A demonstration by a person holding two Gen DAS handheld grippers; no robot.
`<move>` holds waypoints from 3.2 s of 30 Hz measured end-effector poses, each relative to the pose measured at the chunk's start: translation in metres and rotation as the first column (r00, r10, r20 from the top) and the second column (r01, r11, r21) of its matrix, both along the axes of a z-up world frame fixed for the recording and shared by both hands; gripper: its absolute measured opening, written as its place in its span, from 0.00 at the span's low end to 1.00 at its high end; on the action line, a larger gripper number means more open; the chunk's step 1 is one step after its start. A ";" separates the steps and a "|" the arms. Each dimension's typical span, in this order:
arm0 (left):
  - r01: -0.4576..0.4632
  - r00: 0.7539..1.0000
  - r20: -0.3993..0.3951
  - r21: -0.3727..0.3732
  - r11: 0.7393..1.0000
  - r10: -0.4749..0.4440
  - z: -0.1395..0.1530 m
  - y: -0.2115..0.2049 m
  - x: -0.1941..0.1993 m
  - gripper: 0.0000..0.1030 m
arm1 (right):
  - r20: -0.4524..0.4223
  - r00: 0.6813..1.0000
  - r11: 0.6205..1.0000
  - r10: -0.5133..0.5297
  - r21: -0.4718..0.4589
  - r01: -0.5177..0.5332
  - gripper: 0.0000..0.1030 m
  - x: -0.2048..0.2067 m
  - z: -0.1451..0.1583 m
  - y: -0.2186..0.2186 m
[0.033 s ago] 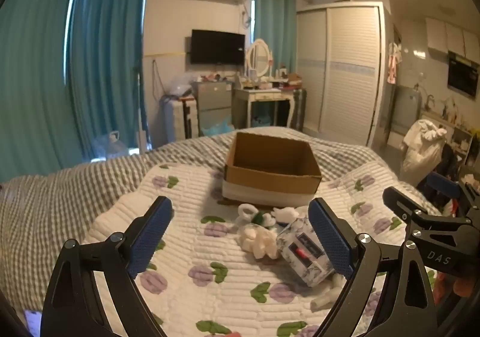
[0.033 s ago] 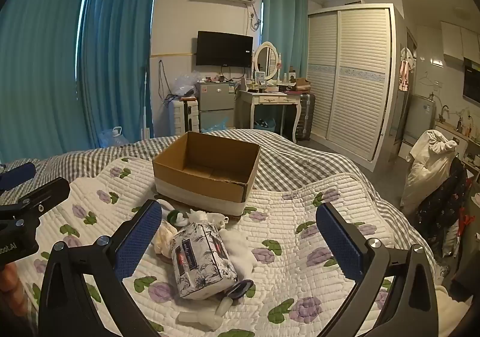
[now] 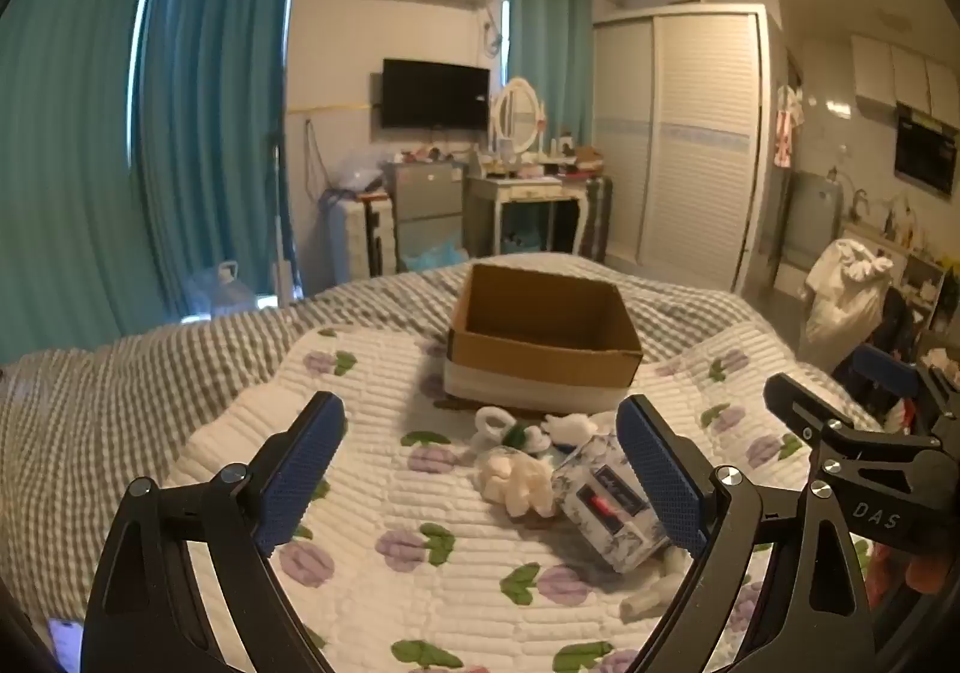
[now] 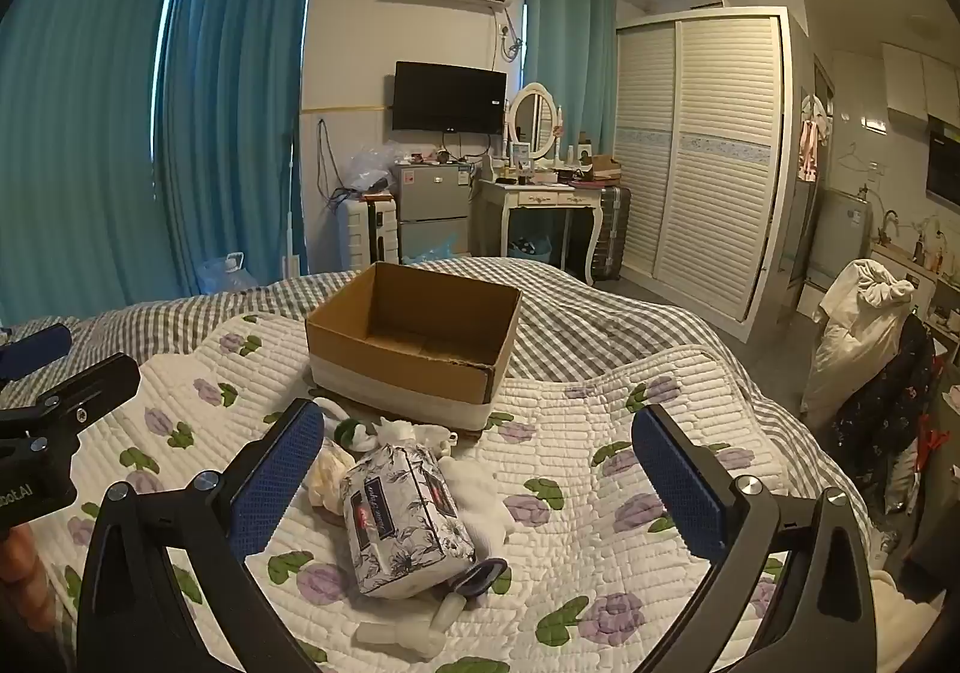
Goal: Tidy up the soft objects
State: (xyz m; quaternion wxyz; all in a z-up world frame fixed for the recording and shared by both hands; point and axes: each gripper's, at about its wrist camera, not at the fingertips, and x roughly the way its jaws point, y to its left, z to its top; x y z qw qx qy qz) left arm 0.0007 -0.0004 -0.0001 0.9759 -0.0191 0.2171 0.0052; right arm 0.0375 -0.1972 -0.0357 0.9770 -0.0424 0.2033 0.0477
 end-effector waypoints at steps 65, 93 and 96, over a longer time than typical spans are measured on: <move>0.009 1.000 0.004 -0.024 1.000 -0.008 -0.006 0.002 0.000 0.91 | -0.020 1.000 1.000 0.001 0.005 -0.001 1.00 0.002 -0.006 -0.002; 0.020 0.999 -0.026 -0.014 1.000 -0.021 -0.013 -0.004 0.003 0.91 | -0.046 0.998 0.998 0.048 -0.033 -0.049 1.00 0.001 -0.010 0.003; 0.013 0.998 -0.062 -0.019 1.000 -0.014 -0.022 -0.003 0.009 0.91 | -0.084 0.995 0.998 0.051 -0.036 -0.054 1.00 0.007 -0.020 0.002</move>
